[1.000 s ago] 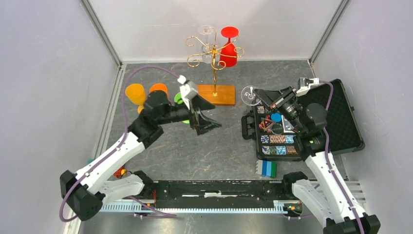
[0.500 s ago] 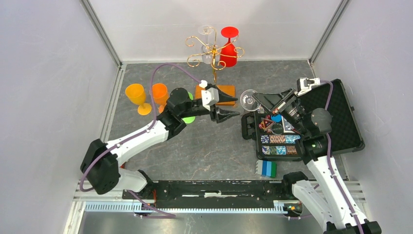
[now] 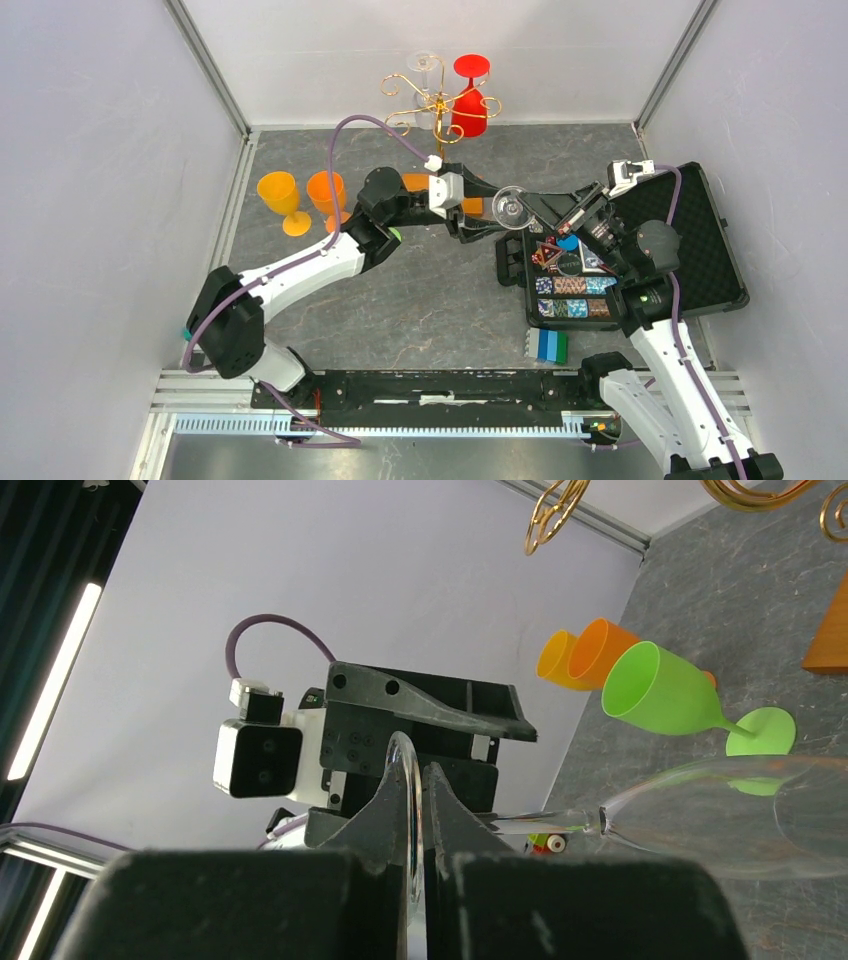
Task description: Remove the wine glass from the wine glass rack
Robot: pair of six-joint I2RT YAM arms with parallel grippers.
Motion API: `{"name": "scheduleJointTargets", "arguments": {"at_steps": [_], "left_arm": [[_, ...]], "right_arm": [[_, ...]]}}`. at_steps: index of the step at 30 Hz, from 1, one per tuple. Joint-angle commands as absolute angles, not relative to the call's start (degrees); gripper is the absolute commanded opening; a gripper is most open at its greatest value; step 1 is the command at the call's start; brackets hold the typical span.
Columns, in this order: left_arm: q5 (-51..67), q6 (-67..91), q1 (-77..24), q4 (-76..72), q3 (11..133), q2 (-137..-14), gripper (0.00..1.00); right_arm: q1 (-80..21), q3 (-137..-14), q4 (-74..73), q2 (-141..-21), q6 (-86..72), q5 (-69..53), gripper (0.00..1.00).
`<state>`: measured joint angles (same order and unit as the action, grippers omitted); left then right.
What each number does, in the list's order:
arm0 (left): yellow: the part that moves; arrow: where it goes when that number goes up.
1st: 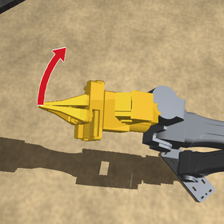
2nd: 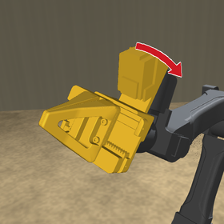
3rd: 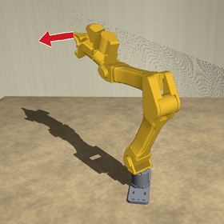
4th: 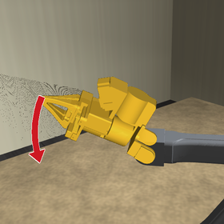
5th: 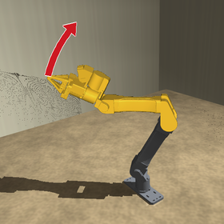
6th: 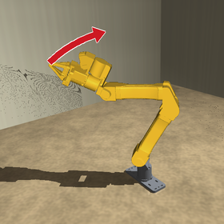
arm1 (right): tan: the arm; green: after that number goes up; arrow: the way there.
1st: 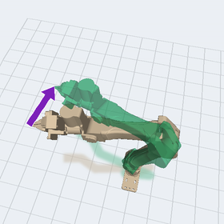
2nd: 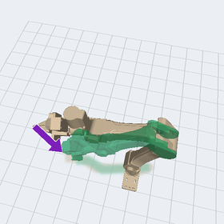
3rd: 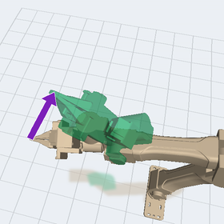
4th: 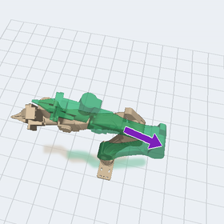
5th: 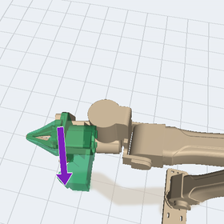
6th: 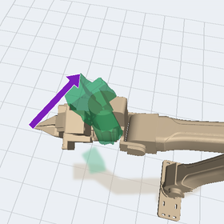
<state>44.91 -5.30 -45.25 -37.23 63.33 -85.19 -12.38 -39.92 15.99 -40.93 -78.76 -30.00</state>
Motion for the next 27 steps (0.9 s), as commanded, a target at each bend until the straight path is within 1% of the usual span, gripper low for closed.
{"name": "scheduleJointTargets", "arguments": {"at_steps": [1, 3, 4, 10, 15, 19, 20, 22, 23, 25, 26, 27], "left_arm": [[48.41, -6.38, -46.27, -39.24, 66.26, -87.27, 0.65], [48.69, -6.36, -46.56, -39.12, 66.36, -87.86, 0.65], [48.69, -6.29, -46.7, -39.11, 66.44, -88.19, 0.63], [48.78, -6.07, -47.11, -39.4, 66.54, -89.07, 0.47], [49.44, -5.39, -47.11, -39.55, 67.19, -89.35, 0.3], [49.66, -4.9, -47.11, -39.55, 67.54, -89.28, 0.13], [49.66, -4.77, -47.11, -39.55, 67.62, -89.22, 0.04], [49.22, -4.25, -47.07, -39.73, 67.5, -89.11, 0.02], [49.05, -4.01, -47.11, -40.02, 67.39, -89.0, 0.02], [48.58, -3.31, -47.11, -40.75, 66.99, -88.71, 0.02], [48.16, -2.97, -47.11, -41.13, 66.7, -88.46, 0.02], [47.75, -2.59, -47.09, -41.57, 66.34, -88.15, 0.02]], "right_arm": [[-12.54, -41.67, 18.56, -40.67, -78.7, -30.85, 0.0], [-12.63, -41.58, 18.83, -40.69, -78.9, -30.85, 0.0], [-12.63, -41.57, 18.88, -40.7, -78.96, -30.86, 0.0], [-12.65, -41.33, 19.32, -40.54, -79.73, -31.1, 0.0], [-12.65, -41.22, 19.69, -40.47, -80.13, -31.31, 0.0], [-12.59, -41.05, 19.73, -40.48, -80.24, -31.39, 0.0], [-12.62, -40.92, 19.69, -40.44, -80.28, -31.31, 0.0], [-12.61, -40.89, 19.82, -40.53, -80.22, -31.22, 0.0], [-12.59, -40.8, 19.78, -40.52, -80.18, -31.2, 0.04], [-12.66, -40.72, 19.82, -40.7, -80.23, -31.05, 0.26], [-12.63, -40.62, 19.68, -40.71, -80.06, -30.83, 0.45], [-12.66, -40.49, 19.43, -40.6, -79.78, -30.41, 0.58]]}}
